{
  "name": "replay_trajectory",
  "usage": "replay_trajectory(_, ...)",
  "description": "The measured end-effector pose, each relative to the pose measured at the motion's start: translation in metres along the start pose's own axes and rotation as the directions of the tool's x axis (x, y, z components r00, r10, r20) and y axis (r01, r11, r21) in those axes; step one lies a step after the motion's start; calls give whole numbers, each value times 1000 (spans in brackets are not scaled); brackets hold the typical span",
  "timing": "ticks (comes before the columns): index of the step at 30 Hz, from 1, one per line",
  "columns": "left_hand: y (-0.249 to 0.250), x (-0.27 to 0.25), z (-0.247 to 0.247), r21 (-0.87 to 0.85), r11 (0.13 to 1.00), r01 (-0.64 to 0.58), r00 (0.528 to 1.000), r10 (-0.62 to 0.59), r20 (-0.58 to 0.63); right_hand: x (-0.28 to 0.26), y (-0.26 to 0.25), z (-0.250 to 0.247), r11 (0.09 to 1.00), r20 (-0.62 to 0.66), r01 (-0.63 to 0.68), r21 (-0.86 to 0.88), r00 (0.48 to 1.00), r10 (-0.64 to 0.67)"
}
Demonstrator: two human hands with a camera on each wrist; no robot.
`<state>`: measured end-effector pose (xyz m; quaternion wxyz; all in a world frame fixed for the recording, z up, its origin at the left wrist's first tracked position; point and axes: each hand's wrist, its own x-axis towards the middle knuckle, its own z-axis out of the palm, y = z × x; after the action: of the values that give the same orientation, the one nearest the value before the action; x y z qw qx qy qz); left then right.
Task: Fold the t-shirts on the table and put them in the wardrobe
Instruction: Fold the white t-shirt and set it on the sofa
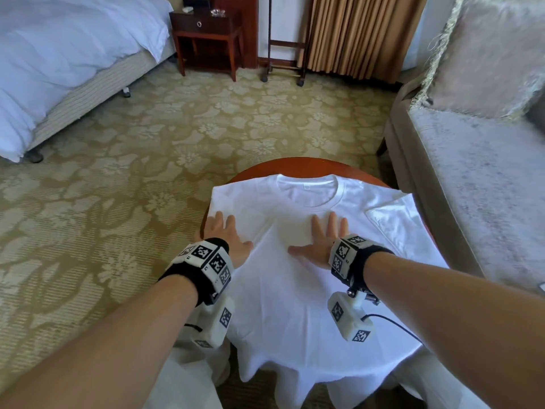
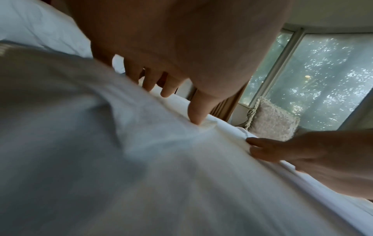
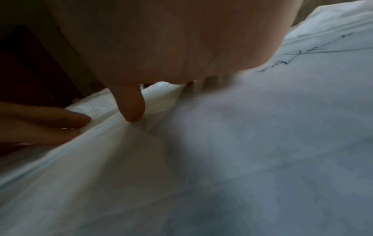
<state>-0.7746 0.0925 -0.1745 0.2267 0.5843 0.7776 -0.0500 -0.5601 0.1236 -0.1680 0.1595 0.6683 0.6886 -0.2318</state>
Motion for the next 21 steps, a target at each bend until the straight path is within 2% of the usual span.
replay_trajectory(5, -5, 33, -1, -44, 999, -13, 998, 16, 63, 14, 11, 0, 999, -14, -24, 28, 1000, 24)
replay_trajectory(7, -3, 45, -10, -98, 995, -28, 998, 34, 59, 16, 10, -13, 994, -82, -31, 108, 996, 39)
replay_trajectory(9, 0, 53, -23, -259, 966, -26, 999, 18, -36, 19, 17, -34, 965, -162, -99, 245, 976, 142)
replay_trajectory(11, 2, 60, -36, -436, 900, 8, 985, -82, -150, 23, 35, -58, 909, -200, -200, 366, 937, 287)
replay_trajectory(14, 6, 74, -50, -513, 856, 59, 970, -170, -171, 30, 70, -83, 832, -228, -349, 432, 850, 475)
replay_trajectory(16, 12, 83, -58, -515, 855, 63, 967, -180, -182, 29, 88, -94, 786, -223, -438, 437, 794, 566)
replay_trajectory(17, 14, 87, -61, -515, 855, 67, 965, -187, -184, 29, 97, -96, 775, -202, -473, 420, 783, 588)
replay_trajectory(19, 17, 95, -63, -526, 846, 88, 965, -203, -166, 42, 118, -99, 756, -158, -491, 432, 784, 600)
replay_trajectory(21, 17, 103, -60, -526, 845, 100, 965, -211, -157, 50, 133, -98, 689, -110, -415, 594, 807, 580)
